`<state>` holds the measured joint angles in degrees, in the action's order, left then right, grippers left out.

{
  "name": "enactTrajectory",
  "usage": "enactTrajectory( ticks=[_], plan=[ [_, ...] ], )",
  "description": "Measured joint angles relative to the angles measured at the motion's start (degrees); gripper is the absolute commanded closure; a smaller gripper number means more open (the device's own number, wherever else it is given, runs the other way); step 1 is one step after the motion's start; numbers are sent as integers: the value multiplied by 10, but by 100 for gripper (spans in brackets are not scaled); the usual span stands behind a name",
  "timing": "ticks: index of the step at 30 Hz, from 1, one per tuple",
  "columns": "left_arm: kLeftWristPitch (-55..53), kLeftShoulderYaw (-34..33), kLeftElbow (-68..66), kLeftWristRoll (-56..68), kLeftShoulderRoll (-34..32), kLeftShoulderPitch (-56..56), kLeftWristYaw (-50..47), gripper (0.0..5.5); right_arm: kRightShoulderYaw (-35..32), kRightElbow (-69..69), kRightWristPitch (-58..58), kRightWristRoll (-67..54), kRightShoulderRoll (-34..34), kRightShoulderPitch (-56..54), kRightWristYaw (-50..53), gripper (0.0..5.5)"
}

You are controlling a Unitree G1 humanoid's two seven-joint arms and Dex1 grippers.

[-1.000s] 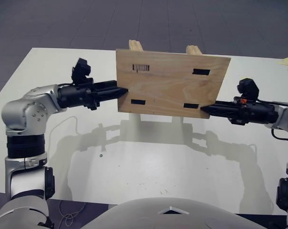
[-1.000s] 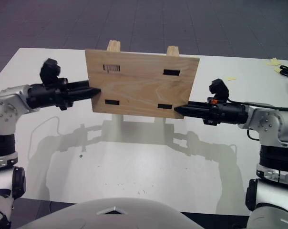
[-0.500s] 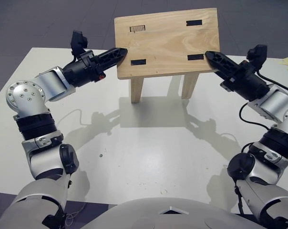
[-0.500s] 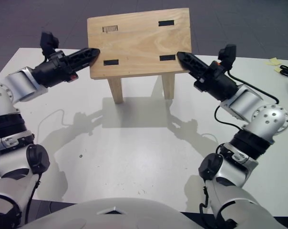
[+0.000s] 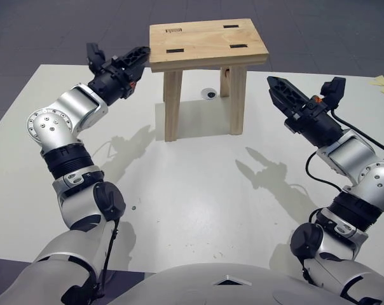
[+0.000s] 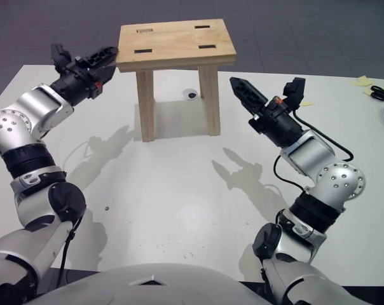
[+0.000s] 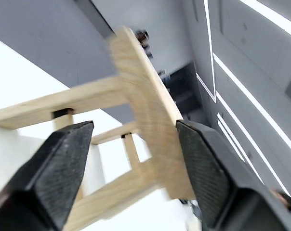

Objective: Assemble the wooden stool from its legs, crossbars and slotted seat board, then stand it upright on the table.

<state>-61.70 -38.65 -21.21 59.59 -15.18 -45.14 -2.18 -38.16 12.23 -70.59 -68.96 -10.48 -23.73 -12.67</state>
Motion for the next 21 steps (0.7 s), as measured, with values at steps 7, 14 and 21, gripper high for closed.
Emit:
enactTrajectory(
  ticks=[7, 14, 21],
  plan=[
    [234, 82, 124, -170, 7, 94, 23, 51, 102, 69, 203, 159, 14, 69, -1, 10],
    [459, 245, 218, -387, 70, 248, 21, 14, 221, -41, 515, 489, -4, 127, 44, 10],
    [567, 344, 138, -479, 103, 236, 60, 14, 205, -159, 707, 589, -2, 155, 110, 10]
  ],
)
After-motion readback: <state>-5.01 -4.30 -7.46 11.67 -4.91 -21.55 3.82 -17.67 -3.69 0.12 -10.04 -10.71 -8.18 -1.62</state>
